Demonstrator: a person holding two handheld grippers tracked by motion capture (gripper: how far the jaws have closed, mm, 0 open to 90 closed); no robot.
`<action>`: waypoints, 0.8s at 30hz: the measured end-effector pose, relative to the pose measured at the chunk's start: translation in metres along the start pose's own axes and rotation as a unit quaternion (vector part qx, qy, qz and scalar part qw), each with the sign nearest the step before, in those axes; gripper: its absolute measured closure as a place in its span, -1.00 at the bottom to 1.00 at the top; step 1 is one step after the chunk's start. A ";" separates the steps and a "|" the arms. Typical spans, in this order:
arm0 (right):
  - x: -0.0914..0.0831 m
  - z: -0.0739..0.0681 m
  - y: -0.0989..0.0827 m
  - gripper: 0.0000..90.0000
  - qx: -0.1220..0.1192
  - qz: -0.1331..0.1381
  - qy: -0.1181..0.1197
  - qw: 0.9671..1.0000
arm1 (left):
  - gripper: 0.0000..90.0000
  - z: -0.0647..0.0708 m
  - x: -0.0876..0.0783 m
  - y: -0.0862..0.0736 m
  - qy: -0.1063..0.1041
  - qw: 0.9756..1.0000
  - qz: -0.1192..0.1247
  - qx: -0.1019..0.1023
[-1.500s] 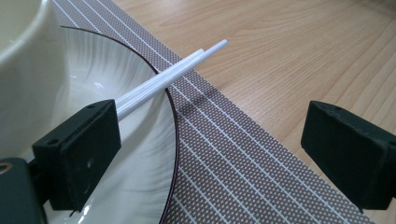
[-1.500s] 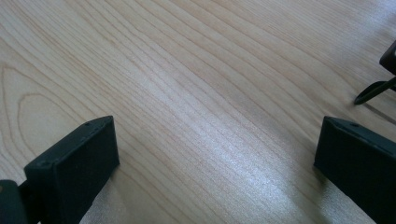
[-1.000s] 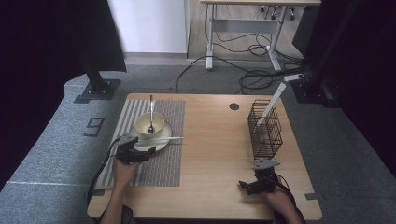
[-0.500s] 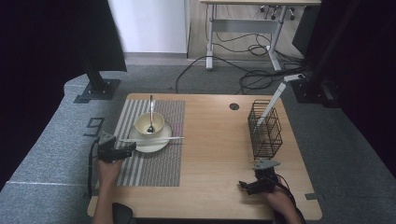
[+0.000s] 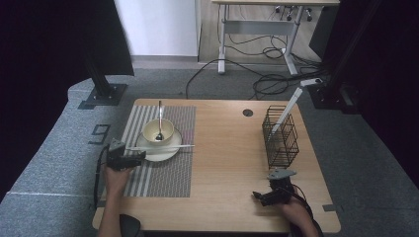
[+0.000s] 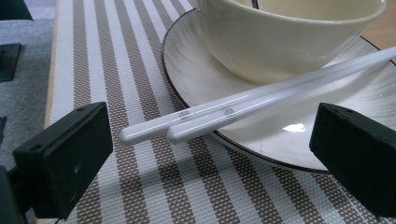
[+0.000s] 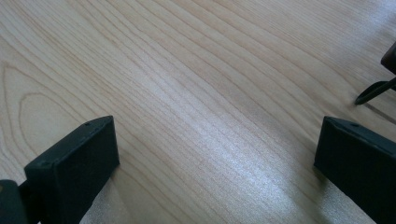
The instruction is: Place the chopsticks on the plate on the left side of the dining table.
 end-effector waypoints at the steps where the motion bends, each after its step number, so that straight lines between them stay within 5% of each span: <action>1: 0.000 0.000 0.000 -1.00 0.000 0.000 0.000 1.000 | -1.00 0.001 0.000 0.000 -0.002 1.000 -0.001 0.001; 9: 0.000 0.000 0.000 -1.00 0.000 0.000 0.000 1.000 | -1.00 0.002 0.001 0.001 -0.004 1.000 -0.004 0.005; 16: 0.000 0.000 0.000 -1.00 0.000 0.000 0.000 1.000 | -1.00 0.005 -0.010 0.014 0.018 0.999 -0.013 0.027; 20: 0.000 0.000 0.000 -1.00 0.000 0.000 0.000 1.000 | -0.99 0.012 -0.012 0.021 0.029 0.998 -0.018 0.061; 24: 0.000 0.000 0.000 -1.00 0.000 0.000 0.000 1.000 | -0.92 0.022 -0.008 0.026 0.036 0.993 -0.036 0.109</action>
Point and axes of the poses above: each handheld gripper's, and its own axes: x roughly forward along the jaws, y roughly out of its top, z roughly to its right, the point moved 4 cm from there along x, roughly forward along the jaws, and after that the axes turned 13 degrees about x, right-handed, at the moved point
